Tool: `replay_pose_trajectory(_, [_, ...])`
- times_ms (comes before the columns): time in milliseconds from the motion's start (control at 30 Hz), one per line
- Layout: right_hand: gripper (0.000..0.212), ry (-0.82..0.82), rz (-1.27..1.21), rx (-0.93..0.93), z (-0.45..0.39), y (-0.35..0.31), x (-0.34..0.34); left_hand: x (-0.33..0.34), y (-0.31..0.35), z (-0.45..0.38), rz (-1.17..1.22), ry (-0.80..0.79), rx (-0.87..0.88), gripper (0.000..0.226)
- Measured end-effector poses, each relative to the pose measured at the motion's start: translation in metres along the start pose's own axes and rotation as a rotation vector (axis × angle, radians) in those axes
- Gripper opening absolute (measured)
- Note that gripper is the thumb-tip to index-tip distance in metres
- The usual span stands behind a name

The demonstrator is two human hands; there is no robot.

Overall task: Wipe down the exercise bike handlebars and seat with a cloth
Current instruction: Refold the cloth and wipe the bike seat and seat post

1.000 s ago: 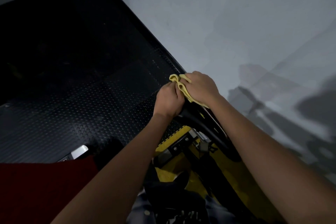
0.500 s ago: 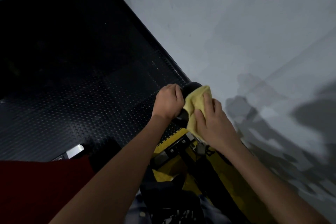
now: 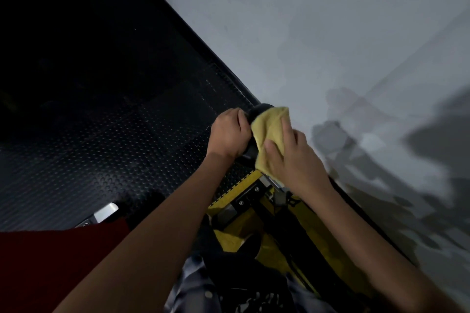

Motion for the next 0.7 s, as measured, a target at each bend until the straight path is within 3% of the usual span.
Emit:
replay_pose_trajectory(167, [0.077,-0.048,0.141,-0.033,0.04,0.009,-0.006,0.0,-0.001,-0.001,0.0,0.004,-0.002,0.032])
replay_pose_trajectory(333, [0.066,0.057,-0.037,0.017,-0.039,-0.013,-0.007,-0.001,0.001,-0.001,-0.007,0.006,-0.005,0.031])
replay_pose_trajectory(400, [0.061,0.011,-0.068,0.007,-0.086,-0.011,-0.005,-0.004,0.004,0.0,-0.005,0.002,-0.015,0.031])
replay_pose_trajectory(500, [0.071,-0.097,0.084,-0.039,-0.114,-0.014,-0.004,-0.003,0.003,0.001,0.014,-0.005,-0.042,0.033])
replay_pose_trajectory(633, [0.048,0.013,0.097,-0.157,-0.056,-0.019,-0.022,-0.001,-0.001,0.001,0.045,-0.009,-0.027,0.032])
replay_pose_trajectory(700, [0.048,0.041,0.17,-0.174,-0.016,-0.016,-0.025,0.0,0.0,-0.001,0.027,-0.012,-0.012,0.032])
Point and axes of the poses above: each hand's wrist, its own z-axis away from the middle knuckle, its own x-axis out of the palm, y = z × x, the point moved 3 cm from there along -z, towards the middle knuckle, and after that the axes turned 13 degrees about -y, right-handed, at the moved point
